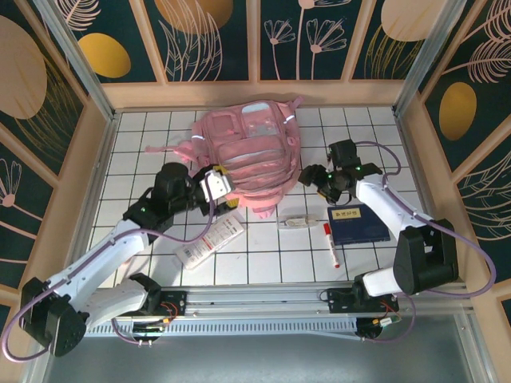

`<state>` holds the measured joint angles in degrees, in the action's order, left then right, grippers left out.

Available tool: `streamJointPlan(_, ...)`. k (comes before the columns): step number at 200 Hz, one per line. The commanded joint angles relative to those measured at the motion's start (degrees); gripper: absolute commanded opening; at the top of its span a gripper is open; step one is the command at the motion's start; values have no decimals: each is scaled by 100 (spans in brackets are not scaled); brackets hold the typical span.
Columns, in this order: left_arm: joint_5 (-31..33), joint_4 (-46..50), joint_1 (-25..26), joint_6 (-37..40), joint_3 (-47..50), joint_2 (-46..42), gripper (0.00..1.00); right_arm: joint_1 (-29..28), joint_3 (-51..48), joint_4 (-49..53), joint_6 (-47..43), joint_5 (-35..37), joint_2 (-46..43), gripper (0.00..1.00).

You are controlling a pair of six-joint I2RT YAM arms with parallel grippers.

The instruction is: Pack books, pencil case, and school supplies into a backpack

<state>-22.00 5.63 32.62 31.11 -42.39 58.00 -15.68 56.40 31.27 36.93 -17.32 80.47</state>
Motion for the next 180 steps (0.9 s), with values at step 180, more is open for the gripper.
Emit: streamJointPlan(180,339,-1546,1117,-6206,-1135,2283,99,4267,-2978,-106,1306,-514,-2270,95)
